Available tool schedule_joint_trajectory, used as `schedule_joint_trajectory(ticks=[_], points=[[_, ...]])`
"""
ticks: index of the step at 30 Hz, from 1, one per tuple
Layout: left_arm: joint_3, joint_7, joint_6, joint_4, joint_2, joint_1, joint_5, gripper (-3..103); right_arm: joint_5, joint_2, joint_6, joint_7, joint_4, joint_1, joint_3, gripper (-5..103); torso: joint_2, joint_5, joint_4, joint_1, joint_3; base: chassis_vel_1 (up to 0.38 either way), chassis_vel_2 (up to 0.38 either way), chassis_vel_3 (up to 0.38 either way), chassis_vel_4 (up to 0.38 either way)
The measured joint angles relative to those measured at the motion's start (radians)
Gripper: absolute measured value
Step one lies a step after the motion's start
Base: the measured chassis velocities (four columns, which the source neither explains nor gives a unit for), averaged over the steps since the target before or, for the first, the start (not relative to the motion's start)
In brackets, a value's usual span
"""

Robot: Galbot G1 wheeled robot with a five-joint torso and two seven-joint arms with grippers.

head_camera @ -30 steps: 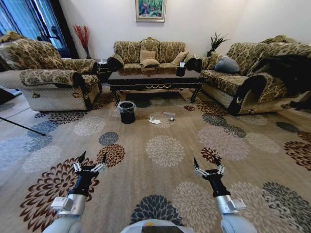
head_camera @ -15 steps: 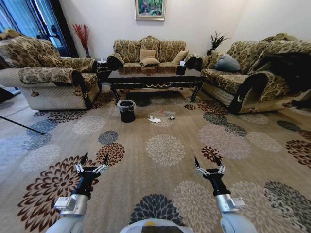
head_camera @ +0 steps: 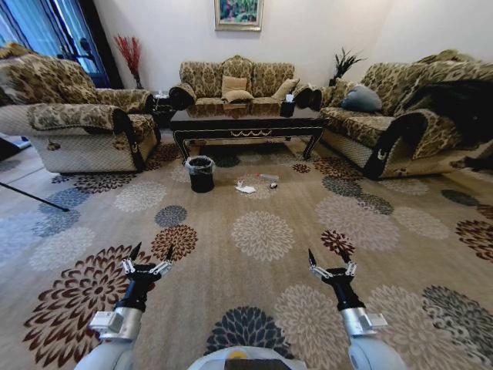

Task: Move to the front of the table and pick up the trash from the floor, then place it into the trash bin.

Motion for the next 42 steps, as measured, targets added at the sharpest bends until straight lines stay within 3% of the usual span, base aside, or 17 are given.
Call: schedule_joint_trajectory(ticks=[21, 42], points=[[-0.005, -0.011, -0.024, 0.033, -0.021, 0.003, 0.017, 100, -0.025, 0.011, 0.036, -0.058, -0.028, 0.013, -0.02, 100, 0.004, 0.0001, 0.0001, 0.003, 0.001, -0.014, 0.013, 0.011, -0.014], [-0.01, -0.011, -0.031, 0.044, -0.025, 0.004, 0.015, 100, -0.024, 0.02, 0.041, -0.068, -0.024, 0.01, -0.027, 100, 0.008, 0.0002, 0.0002, 0.005, 0.004, -0.228, 0.226, 0.227, -0.225]])
